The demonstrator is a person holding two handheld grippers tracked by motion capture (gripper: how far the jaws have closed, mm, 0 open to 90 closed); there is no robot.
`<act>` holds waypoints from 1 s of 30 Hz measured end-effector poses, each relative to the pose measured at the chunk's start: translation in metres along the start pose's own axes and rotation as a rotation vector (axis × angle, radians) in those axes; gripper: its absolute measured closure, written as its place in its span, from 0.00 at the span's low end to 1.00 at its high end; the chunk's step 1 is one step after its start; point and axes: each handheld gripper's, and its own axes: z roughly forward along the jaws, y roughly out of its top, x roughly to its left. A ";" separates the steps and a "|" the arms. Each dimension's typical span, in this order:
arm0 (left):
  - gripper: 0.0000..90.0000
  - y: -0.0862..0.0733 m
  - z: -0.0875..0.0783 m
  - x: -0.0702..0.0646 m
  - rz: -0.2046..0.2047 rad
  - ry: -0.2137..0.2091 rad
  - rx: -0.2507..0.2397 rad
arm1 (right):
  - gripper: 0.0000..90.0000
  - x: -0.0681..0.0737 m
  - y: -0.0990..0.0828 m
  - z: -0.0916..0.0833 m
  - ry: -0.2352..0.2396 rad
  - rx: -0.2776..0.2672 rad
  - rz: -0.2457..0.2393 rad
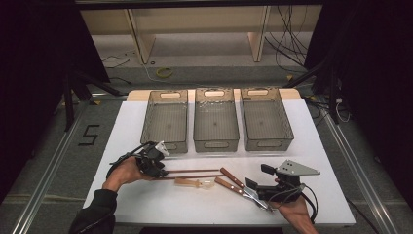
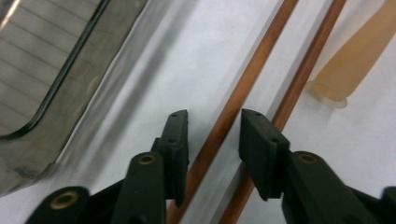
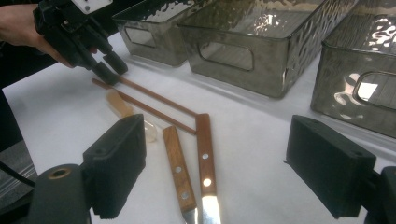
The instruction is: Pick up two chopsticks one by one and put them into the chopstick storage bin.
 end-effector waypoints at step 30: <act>0.92 0.008 -0.001 -0.013 0.145 -0.018 0.104 | 0.24 -0.002 0.001 -0.001 -0.013 0.013 0.011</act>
